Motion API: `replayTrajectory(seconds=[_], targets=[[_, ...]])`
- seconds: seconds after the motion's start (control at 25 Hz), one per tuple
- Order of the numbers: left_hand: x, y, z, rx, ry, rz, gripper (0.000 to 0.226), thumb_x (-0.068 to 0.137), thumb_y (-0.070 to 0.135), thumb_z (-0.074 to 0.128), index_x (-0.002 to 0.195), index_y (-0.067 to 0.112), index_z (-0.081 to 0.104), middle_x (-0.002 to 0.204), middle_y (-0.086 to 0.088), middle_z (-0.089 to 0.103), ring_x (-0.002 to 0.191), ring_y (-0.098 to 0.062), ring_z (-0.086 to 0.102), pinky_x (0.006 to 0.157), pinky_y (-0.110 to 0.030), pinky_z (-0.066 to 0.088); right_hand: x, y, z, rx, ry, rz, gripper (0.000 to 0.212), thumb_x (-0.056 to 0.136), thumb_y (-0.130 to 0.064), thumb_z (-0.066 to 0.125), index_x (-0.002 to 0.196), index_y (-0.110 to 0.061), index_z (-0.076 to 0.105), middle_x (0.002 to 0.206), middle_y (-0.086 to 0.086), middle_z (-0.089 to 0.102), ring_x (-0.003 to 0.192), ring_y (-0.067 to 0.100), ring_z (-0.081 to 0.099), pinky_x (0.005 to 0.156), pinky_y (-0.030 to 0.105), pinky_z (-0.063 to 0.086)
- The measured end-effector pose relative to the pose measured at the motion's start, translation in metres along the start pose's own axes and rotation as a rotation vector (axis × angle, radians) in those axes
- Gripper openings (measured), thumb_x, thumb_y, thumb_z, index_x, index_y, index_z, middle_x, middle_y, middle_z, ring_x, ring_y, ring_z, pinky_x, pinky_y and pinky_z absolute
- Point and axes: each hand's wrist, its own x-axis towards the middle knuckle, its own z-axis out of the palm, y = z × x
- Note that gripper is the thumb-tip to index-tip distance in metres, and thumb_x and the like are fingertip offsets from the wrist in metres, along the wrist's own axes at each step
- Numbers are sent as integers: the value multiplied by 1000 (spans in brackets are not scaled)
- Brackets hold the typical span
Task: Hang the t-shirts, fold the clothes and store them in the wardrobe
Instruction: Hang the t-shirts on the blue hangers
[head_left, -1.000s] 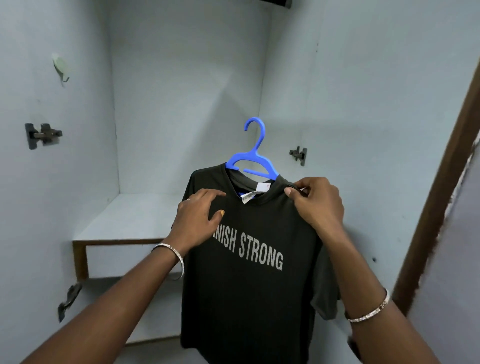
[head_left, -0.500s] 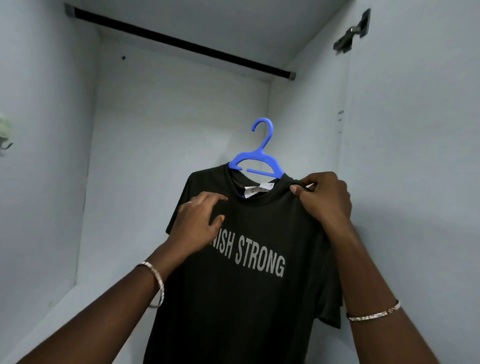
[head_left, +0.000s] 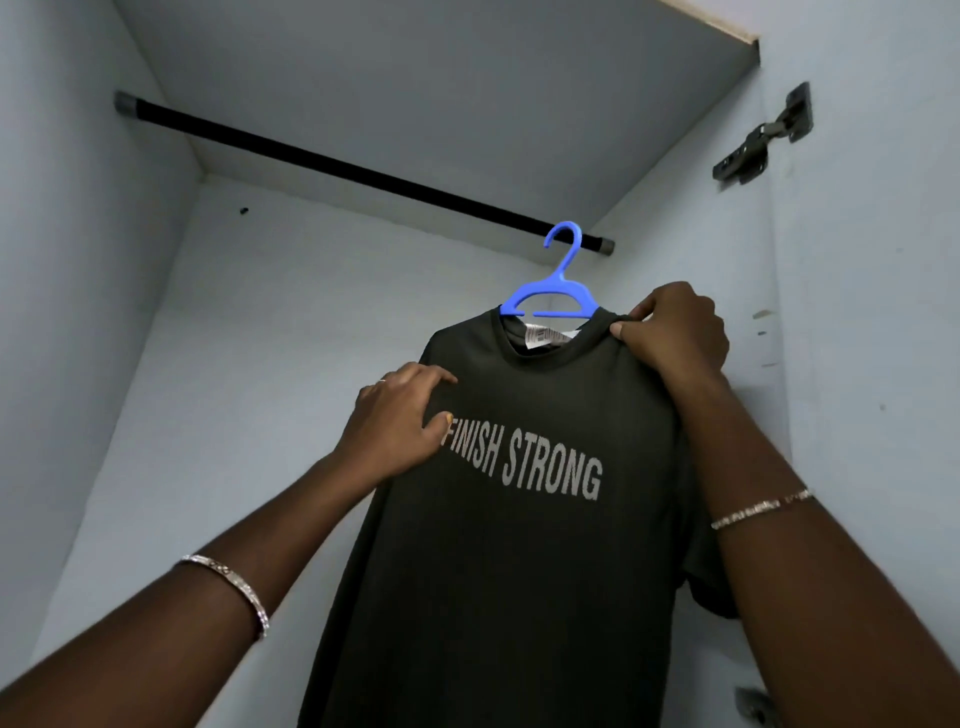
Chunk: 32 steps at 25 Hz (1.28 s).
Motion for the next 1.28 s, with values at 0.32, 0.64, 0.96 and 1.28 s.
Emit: replayTrajectory(seconds=[0.32, 0.64, 0.96, 1.28], targets=[[65, -26, 10, 112, 78, 43, 39, 94, 33, 61, 131, 24, 55, 136, -1, 56, 123, -22, 54, 102, -45, 42, 107, -10, 24, -162, 214, -84, 31, 86, -16, 72, 112, -5, 61, 122, 19, 62, 113, 41, 60, 84, 39, 48], [96, -21, 15, 227, 99, 99, 38, 94, 36, 59, 131, 26, 54, 138, 1, 54, 125, -22, 51, 102, -44, 38, 159, -7, 51, -316, 280, -176, 26, 90, 0, 64, 116, -2, 60, 126, 21, 59, 117, 40, 57, 89, 42, 49], [104, -15, 19, 284, 68, 143, 38, 94, 39, 57, 130, 30, 53, 136, 5, 54, 125, -19, 50, 102, -42, 38, 179, -8, 79, -482, 256, -253, 27, 96, -3, 57, 122, -4, 61, 131, 18, 58, 122, 36, 56, 93, 40, 47], [88, -18, 26, 314, 0, 124, 40, 94, 43, 55, 132, 32, 52, 134, 7, 53, 125, -19, 49, 103, -42, 37, 167, -11, 80, -697, 303, -211, 26, 94, -18, 64, 120, -14, 63, 123, 12, 61, 120, 34, 51, 100, 45, 40]])
